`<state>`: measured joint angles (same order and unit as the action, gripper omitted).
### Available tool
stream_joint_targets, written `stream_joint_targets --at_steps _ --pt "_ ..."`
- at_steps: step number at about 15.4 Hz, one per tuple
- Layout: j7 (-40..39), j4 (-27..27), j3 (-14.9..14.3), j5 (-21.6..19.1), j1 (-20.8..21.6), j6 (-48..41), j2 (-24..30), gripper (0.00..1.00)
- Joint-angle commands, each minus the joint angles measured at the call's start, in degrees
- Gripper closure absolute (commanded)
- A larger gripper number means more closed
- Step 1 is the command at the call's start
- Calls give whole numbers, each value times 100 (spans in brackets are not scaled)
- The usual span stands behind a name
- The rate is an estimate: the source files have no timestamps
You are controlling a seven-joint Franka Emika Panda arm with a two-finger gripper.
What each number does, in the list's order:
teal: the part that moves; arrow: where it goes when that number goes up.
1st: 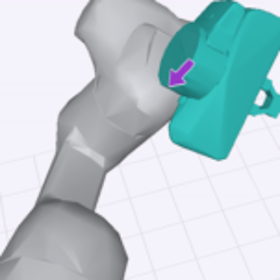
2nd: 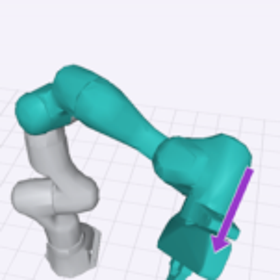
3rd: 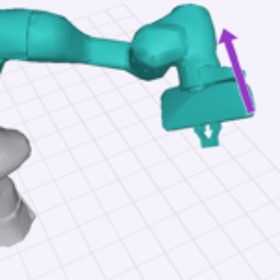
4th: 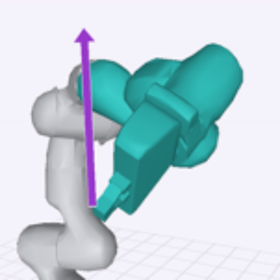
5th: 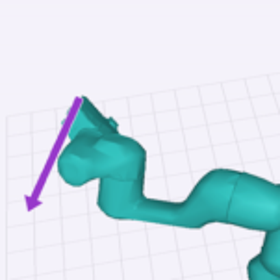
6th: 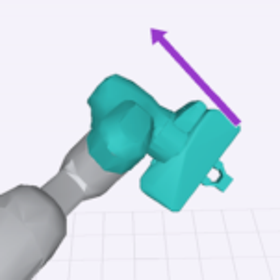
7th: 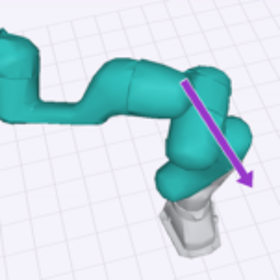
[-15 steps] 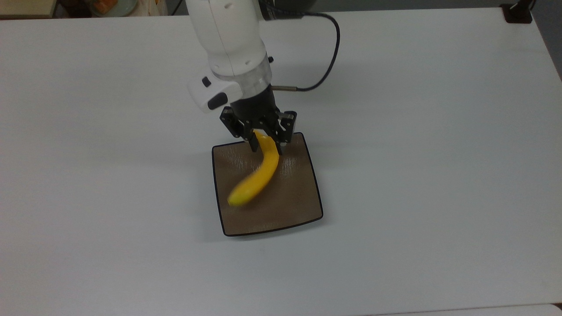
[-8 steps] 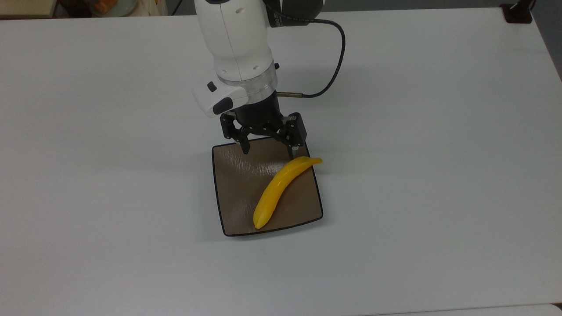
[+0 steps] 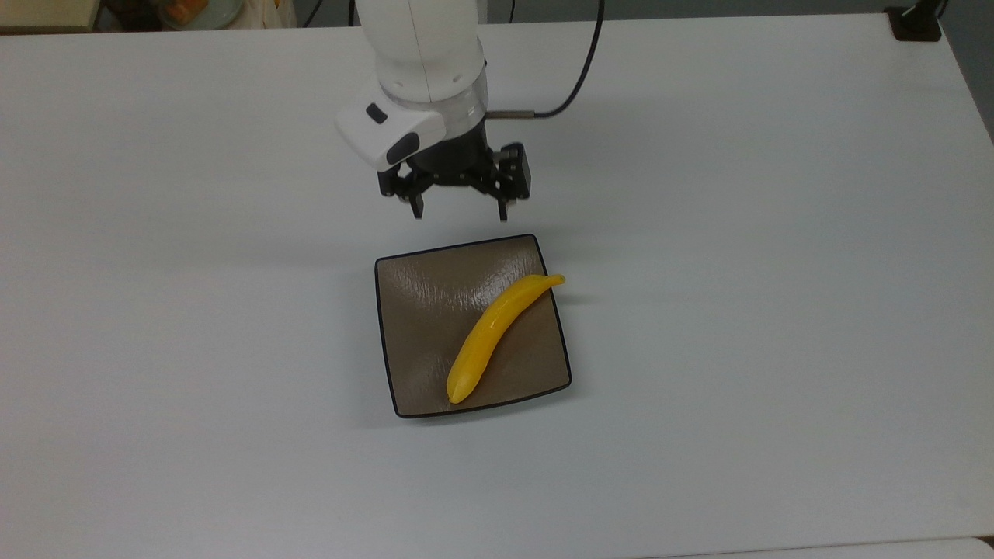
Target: Bananas placed on a ceramic plate
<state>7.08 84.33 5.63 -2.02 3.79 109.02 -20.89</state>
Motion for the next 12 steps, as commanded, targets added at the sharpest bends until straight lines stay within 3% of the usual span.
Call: stream_joint_targets --at_steps 1,9,12 --pt "-392 767 -10 360 7 -399 742 0" --pt "-418 2534 -62 528 95 31 2114 0" --pt "-357 2747 -115 519 314 138 2396 0"
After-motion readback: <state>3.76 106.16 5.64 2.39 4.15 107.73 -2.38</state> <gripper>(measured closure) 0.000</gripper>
